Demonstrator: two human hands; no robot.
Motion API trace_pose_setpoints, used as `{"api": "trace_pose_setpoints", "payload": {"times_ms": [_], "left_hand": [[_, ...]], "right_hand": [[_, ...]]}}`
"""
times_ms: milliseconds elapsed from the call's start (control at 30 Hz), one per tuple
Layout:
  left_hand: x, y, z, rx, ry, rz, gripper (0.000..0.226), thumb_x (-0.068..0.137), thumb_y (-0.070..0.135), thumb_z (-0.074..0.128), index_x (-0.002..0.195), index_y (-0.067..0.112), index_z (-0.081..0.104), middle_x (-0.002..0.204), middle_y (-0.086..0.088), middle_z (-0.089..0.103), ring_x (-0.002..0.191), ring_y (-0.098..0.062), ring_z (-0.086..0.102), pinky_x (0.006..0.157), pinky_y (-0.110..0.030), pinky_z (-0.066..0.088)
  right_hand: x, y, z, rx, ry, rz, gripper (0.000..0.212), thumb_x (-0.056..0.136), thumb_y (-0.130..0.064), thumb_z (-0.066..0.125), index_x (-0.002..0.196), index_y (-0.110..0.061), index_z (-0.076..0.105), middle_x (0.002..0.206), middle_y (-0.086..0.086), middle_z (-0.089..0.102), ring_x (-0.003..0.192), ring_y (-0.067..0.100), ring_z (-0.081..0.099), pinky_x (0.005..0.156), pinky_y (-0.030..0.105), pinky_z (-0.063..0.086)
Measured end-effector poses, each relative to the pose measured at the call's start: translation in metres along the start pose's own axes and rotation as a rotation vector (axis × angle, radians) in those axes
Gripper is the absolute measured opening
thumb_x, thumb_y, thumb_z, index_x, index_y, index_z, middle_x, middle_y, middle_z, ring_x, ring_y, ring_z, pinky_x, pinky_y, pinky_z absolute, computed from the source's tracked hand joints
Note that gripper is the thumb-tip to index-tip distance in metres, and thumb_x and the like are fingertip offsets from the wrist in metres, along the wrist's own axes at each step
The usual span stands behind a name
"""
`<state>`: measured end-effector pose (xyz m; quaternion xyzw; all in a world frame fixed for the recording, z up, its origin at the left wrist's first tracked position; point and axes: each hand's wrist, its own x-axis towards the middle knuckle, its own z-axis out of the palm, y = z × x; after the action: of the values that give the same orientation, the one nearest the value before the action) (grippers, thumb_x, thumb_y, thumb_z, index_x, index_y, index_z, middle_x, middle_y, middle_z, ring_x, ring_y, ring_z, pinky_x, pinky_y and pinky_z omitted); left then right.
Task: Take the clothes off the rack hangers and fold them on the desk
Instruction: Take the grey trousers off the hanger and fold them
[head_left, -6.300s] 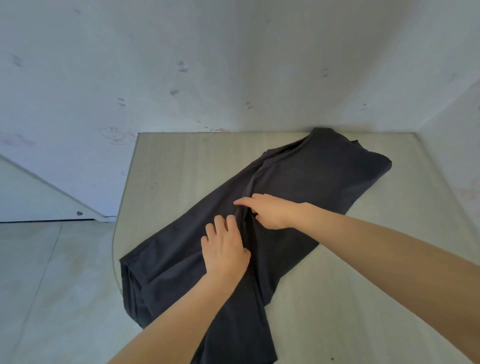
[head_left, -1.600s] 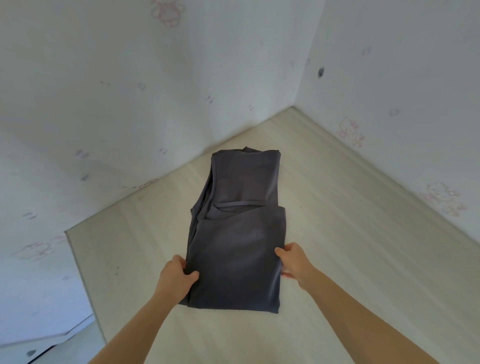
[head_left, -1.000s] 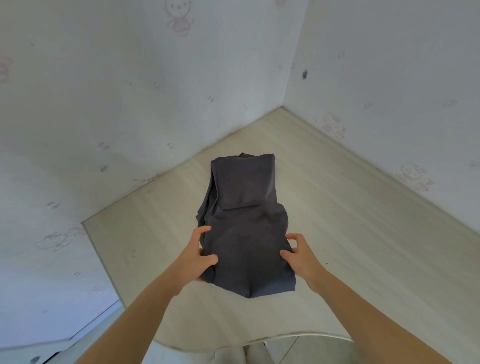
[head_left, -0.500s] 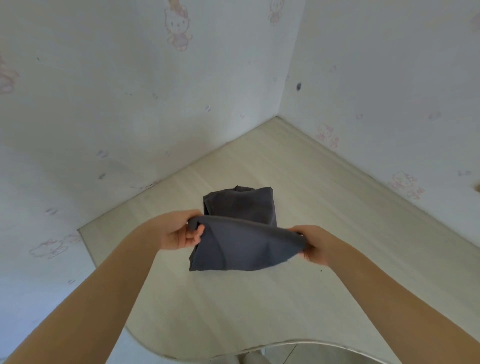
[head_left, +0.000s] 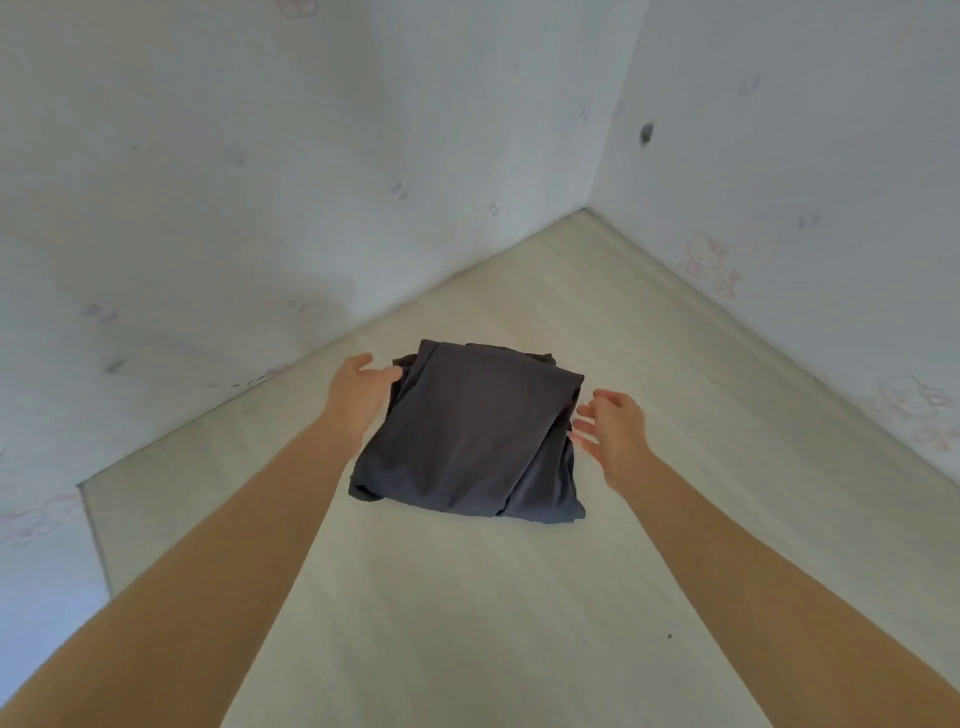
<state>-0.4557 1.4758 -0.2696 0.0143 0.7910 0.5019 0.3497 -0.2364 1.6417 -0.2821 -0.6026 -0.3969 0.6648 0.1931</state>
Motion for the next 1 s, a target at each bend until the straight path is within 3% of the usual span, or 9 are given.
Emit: {"api": "trace_pose_setpoints", "payload": {"times_ms": [100,167,233,367,500,600,700,800,1000], "left_hand": [[0.005,-0.033,0.013,0.249,0.01,0.002,0.053,0.088,0.036,0.068,0.133,0.012,0.052,0.127,-0.004,0.058,0.109,-0.023,0.055,0.094,-0.037,0.045],[0.009,-0.043,0.021,0.292,-0.01,0.038,0.051,0.088,0.037,0.068,0.13,0.011,0.055,0.125,-0.003,0.06,0.104,-0.021,0.056,0.092,-0.036,0.046],[0.013,-0.043,0.028,0.347,-0.008,0.09,0.05,0.088,0.037,0.067,0.13,0.011,0.053,0.122,-0.001,0.06,0.098,-0.017,0.053,0.086,-0.032,0.043],[0.025,-0.043,0.037,0.53,0.067,0.213,0.041,0.089,0.035,0.067,0.122,0.012,0.057,0.122,-0.004,0.052,0.096,-0.017,0.051,0.087,-0.031,0.044],[0.027,-0.048,0.04,0.534,0.123,0.296,0.021,0.097,0.028,0.054,0.112,0.014,0.058,0.113,-0.001,0.055,0.091,-0.017,0.053,0.083,-0.03,0.041],[0.026,-0.049,0.042,0.437,0.149,0.322,0.015,0.102,0.028,0.044,0.101,0.016,0.052,0.09,0.005,0.06,0.083,-0.019,0.058,0.071,-0.032,0.045],[0.027,-0.046,0.046,0.401,0.186,0.306,0.019,0.104,0.031,0.035,0.099,0.017,0.046,0.081,0.004,0.058,0.074,-0.015,0.056,0.059,-0.03,0.04],[0.034,-0.043,0.049,0.388,0.237,0.241,0.023,0.105,0.033,0.031,0.101,0.015,0.046,0.082,0.002,0.056,0.074,-0.018,0.055,0.063,-0.034,0.039],[0.046,-0.044,0.05,0.407,0.292,0.165,0.029,0.103,0.037,0.037,0.107,0.013,0.052,0.09,0.002,0.057,0.077,-0.017,0.054,0.07,-0.034,0.042]], "right_hand": [[0.016,0.02,0.015,-0.354,-0.014,-0.101,0.044,0.09,-0.039,0.055,0.121,-0.008,0.051,0.111,0.008,0.058,0.094,0.022,0.058,0.084,0.04,0.052],[0.028,0.026,0.026,-0.473,-0.062,-0.07,0.078,0.074,-0.068,0.056,0.124,-0.009,0.049,0.122,0.01,0.054,0.106,0.028,0.056,0.093,0.046,0.049],[0.041,0.025,0.036,-0.56,-0.039,-0.03,0.095,0.072,-0.074,0.053,0.138,-0.007,0.039,0.133,0.011,0.044,0.119,0.034,0.048,0.101,0.05,0.042],[0.066,0.016,0.044,-0.625,0.058,-0.07,0.068,0.086,-0.05,0.058,0.137,-0.007,0.043,0.134,0.015,0.044,0.12,0.035,0.047,0.103,0.049,0.041],[0.068,0.009,0.045,-0.605,0.024,-0.439,0.028,0.093,-0.037,0.054,0.111,-0.016,0.052,0.113,0.01,0.051,0.104,0.029,0.052,0.091,0.045,0.047],[0.057,-0.003,0.049,-0.6,-0.064,-0.682,0.009,0.1,-0.031,0.045,0.1,-0.022,0.045,0.1,0.002,0.055,0.091,0.018,0.054,0.075,0.029,0.044],[0.057,-0.011,0.057,-0.695,-0.154,-0.718,0.012,0.103,-0.035,0.036,0.108,-0.026,0.04,0.083,-0.002,0.061,0.072,0.015,0.06,0.06,0.03,0.048],[0.075,-0.017,0.069,-0.801,-0.098,-0.685,0.022,0.103,-0.04,0.031,0.118,-0.025,0.037,0.073,0.003,0.057,0.06,0.022,0.057,0.049,0.033,0.041],[0.102,-0.02,0.077,-0.964,0.084,-0.491,0.042,0.099,-0.051,0.034,0.119,-0.014,0.036,0.09,0.011,0.061,0.073,0.03,0.056,0.061,0.037,0.043]]}}
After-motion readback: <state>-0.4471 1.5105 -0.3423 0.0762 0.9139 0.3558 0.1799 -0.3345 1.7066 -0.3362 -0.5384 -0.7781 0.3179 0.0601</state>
